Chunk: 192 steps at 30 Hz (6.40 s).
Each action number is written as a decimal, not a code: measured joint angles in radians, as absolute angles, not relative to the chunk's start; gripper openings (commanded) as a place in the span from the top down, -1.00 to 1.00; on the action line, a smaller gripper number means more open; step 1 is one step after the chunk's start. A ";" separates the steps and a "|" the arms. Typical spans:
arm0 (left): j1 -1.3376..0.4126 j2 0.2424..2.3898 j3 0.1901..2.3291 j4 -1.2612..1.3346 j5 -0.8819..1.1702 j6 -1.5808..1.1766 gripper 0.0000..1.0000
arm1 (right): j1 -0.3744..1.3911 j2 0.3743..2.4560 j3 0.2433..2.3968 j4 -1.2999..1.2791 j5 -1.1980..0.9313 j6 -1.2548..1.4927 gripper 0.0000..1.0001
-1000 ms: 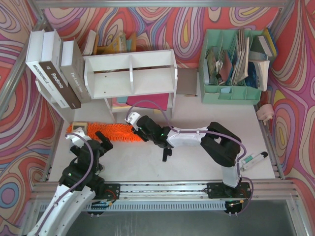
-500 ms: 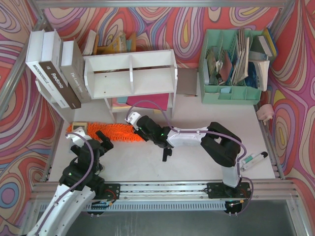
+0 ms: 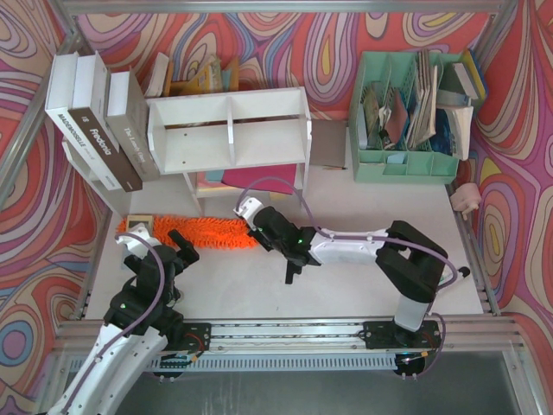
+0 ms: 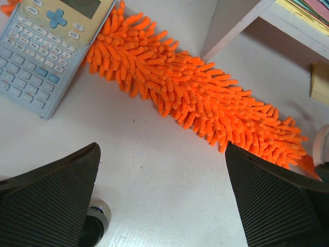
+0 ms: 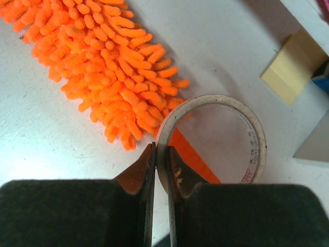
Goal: Dust the bookshelf with a duster
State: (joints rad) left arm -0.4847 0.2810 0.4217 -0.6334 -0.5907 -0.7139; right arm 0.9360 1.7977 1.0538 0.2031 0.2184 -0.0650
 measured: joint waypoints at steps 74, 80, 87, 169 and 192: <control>-0.350 0.612 0.633 -0.855 -0.796 -0.904 -0.97 | 1.206 1.702 0.873 0.183 0.353 0.255 -0.69; -0.286 0.786 0.666 -0.837 -0.756 -0.802 -0.96 | 1.206 1.667 0.873 0.183 0.390 0.262 -0.75; -0.285 0.982 0.883 -0.851 -0.639 -0.609 -0.96 | 1.206 1.574 0.803 0.249 0.421 0.246 -0.78; 0.445 1.126 0.500 -0.089 0.116 0.453 -0.97 | 1.157 1.224 0.450 0.512 0.411 0.163 -0.94; 0.472 1.258 0.530 0.014 0.169 0.456 -0.96 | 1.157 1.254 0.450 0.519 0.393 0.165 -0.94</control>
